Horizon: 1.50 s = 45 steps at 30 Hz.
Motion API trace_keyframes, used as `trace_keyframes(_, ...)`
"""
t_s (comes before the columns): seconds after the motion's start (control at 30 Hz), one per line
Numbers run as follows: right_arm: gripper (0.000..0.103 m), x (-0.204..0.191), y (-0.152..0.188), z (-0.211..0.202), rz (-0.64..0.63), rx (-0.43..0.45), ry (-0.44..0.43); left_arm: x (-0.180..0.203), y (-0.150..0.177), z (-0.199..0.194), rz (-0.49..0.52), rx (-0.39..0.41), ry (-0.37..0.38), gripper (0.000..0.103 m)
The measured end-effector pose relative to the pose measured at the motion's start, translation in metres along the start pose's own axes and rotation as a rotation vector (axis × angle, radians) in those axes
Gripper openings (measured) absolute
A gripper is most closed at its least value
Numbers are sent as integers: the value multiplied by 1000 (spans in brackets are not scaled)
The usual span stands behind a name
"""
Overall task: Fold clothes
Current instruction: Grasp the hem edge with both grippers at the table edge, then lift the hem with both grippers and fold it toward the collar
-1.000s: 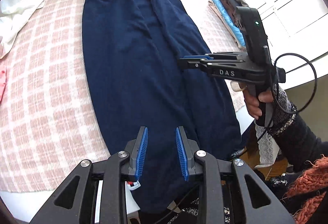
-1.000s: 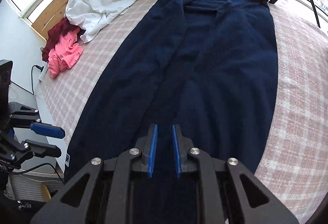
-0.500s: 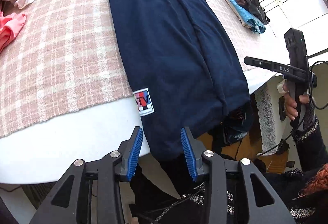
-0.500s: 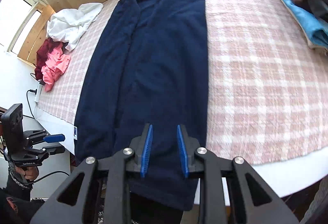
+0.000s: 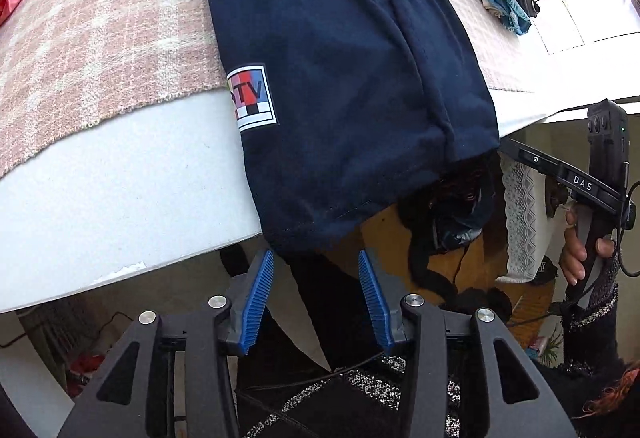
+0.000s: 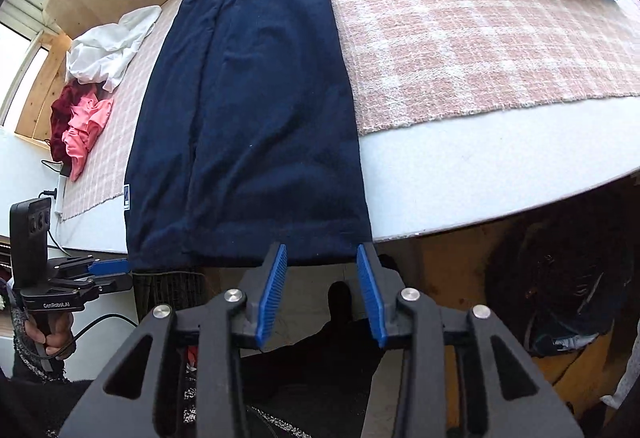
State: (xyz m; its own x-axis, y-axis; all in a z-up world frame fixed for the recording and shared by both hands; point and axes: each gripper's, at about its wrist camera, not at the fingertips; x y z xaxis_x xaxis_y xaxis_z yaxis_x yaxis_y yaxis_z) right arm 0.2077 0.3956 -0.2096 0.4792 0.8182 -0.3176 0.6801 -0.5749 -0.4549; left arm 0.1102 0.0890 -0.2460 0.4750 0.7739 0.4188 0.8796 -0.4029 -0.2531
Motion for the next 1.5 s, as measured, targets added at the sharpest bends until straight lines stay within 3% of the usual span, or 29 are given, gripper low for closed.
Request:
trace_keyframes(0.5, 38, -19, -6, 17, -160, -23, 61, -11, -9, 12, -125, -40, -15, 40)
trace_keyframes(0.73, 38, -5, -9, 17, -113, -54, 62, -10, -10, 8, -129, -22, 14, 10)
trace_keyframes(0.8, 38, -8, -9, 19, -134, -47, 69, -7, -10, 9, -111, -13, 16, 8)
trace_keyframes(0.87, 26, -13, -9, 22, -150, -48, 61, -4, -10, 7, -93, -1, 16, 7)
trace_keyframes(0.9, 14, -16, -9, 24, -151, -51, 55, -3, -10, 5, -87, 6, 17, 7)
trace_keyframes(1.0, 6, -17, -10, 22, -140, -50, 29, 0, -12, -8, -70, 27, 31, 6)
trace_keyframes(1.3, 5, -15, -36, -12, -24, 4, -27, 4, -35, -53, -28, 110, 82, 6)
trace_keyframes(1.5, 5, -33, -96, -39, 6, 94, -150, 9, -94, -91, 7, 216, 109, 6)
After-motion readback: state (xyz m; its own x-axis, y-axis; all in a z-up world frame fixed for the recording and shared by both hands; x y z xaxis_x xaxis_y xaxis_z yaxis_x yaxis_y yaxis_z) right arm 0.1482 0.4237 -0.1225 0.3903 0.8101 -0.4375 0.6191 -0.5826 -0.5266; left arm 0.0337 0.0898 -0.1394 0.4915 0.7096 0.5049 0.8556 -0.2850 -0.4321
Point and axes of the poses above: each gripper's, at about its wrist camera, not at the fingertips, and z roughly the way its jaws point, x to its right, y to its underside, and after that the axes turned 15 degrees about x, right-handed
